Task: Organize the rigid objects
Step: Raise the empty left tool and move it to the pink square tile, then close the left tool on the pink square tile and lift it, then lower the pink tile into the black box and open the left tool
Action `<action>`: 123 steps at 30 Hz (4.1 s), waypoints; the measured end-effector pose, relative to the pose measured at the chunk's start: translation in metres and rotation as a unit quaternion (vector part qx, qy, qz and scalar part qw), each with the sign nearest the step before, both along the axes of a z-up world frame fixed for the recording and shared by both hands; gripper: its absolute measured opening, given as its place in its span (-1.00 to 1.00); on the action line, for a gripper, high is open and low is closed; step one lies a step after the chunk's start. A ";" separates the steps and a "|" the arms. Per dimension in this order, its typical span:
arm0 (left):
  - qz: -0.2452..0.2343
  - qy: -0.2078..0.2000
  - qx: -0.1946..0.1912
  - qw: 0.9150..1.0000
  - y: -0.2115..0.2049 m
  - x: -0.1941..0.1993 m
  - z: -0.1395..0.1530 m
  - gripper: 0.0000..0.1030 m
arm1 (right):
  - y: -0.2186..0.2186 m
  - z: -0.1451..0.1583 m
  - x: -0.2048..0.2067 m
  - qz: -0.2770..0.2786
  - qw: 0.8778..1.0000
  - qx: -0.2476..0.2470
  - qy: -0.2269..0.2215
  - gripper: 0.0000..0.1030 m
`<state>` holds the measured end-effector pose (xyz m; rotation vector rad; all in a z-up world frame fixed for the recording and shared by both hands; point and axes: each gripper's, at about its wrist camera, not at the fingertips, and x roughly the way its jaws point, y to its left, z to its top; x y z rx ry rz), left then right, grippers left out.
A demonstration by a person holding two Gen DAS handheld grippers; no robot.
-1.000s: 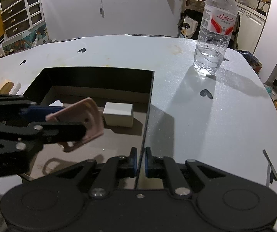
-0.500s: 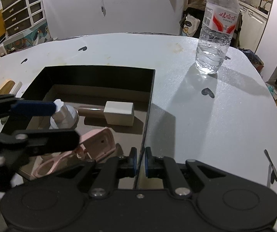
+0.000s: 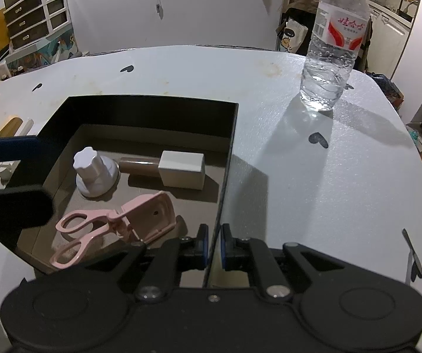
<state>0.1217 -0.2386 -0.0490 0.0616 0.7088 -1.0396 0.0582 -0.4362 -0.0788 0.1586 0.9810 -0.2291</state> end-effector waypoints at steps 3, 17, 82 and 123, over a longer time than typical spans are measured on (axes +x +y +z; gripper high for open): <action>0.000 -0.005 0.003 1.000 0.004 -0.003 0.002 0.78 | 0.000 -0.001 0.000 -0.001 1.000 0.000 0.000 -0.84; 0.006 -0.039 0.037 0.999 0.035 -0.019 0.008 1.00 | -0.001 -0.002 -0.001 -0.002 1.000 0.000 -0.002 -0.84; 0.157 -0.046 0.149 0.975 0.182 0.048 -0.069 0.54 | 0.001 -0.011 0.002 -0.002 1.000 0.001 -0.002 -0.84; 0.064 -0.012 0.057 0.996 0.032 0.006 0.003 0.27 | 0.001 -0.012 0.000 -0.010 1.000 0.005 -0.006 -0.84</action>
